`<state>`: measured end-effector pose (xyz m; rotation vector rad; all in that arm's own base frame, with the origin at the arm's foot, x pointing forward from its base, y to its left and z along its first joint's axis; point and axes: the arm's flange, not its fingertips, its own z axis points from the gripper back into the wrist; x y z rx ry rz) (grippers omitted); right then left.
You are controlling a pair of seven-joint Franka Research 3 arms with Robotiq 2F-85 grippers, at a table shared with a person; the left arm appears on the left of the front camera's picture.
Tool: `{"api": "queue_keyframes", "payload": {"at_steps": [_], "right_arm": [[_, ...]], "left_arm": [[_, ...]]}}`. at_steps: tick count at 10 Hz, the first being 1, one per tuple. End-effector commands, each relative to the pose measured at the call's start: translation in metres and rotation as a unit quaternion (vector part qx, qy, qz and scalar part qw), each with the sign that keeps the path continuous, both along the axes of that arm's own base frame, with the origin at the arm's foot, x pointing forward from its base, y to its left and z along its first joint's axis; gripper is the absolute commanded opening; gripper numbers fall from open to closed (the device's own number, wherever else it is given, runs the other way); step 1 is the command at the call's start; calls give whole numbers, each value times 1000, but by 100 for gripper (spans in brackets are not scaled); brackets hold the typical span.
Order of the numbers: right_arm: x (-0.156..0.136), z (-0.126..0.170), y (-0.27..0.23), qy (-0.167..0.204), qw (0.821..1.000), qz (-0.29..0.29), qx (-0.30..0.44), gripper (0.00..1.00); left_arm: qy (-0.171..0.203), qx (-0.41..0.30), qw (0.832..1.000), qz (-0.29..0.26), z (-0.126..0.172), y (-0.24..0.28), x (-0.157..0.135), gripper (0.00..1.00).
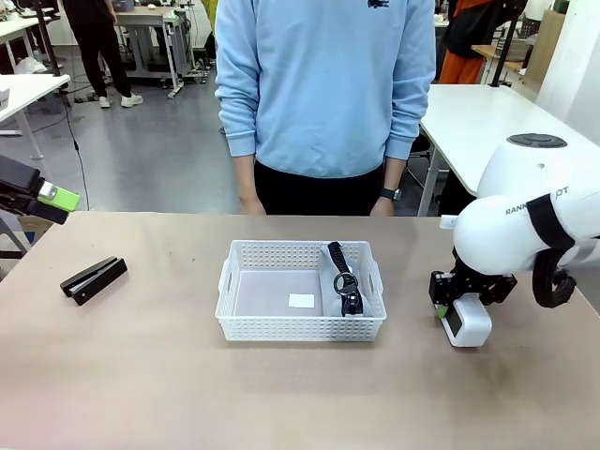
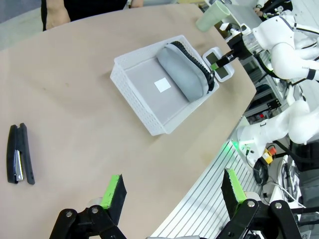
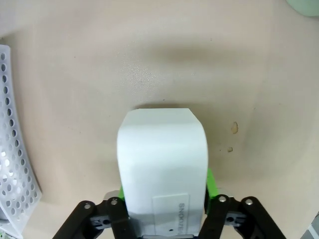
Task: Efficiently arrange items inside the basket to fit them all.
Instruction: Pick up the Digital clock and place it inside the Organizing basket.
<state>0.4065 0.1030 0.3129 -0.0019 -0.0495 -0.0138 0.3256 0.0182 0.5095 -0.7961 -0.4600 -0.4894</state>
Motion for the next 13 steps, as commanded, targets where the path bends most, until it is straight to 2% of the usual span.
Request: {"api": "queue_keyframes", "payload": {"at_steps": [1, 2, 4, 6, 8, 9, 11, 12, 13], "right_arm": [[-3, -4, 4, -11, 1000, -8, -18, 0], [-2, -5, 4, -8, 1000, -7, -22, 15], [-2, -4, 5, -3, 1000, -9, -24, 0], [-3, -3, 3, -1, 1000, -11, -19, 0], [-7, 17, 2, -6, 1000, 1, -12, 0], [-12, 46, 1, -11, 1000, 1, -9, 0], [-38, 133, 10, -29, 999, -7, -24, 0], [-49, 167, 15, -46, 998, -13, -28, 0], [-53, 187, 15, -58, 998, -21, -25, 0]], "left_arm": [[-9, -9, 1000, -7, -1, 0, 2, 100], [-9, -9, 1000, -7, -1, 0, 2, 100], [-9, -9, 1000, -7, -1, 0, 2, 100], [-9, -9, 1000, -7, -1, 0, 2, 100], [-9, -9, 1000, -7, -1, 0, 2, 100], [-9, -9, 1000, -7, -1, 0, 2, 100], [-9, -9, 1000, -7, -1, 0, 2, 100], [-9, -9, 1000, -7, -1, 0, 2, 100], [-9, -9, 1000, -7, -1, 0, 2, 100]]}}
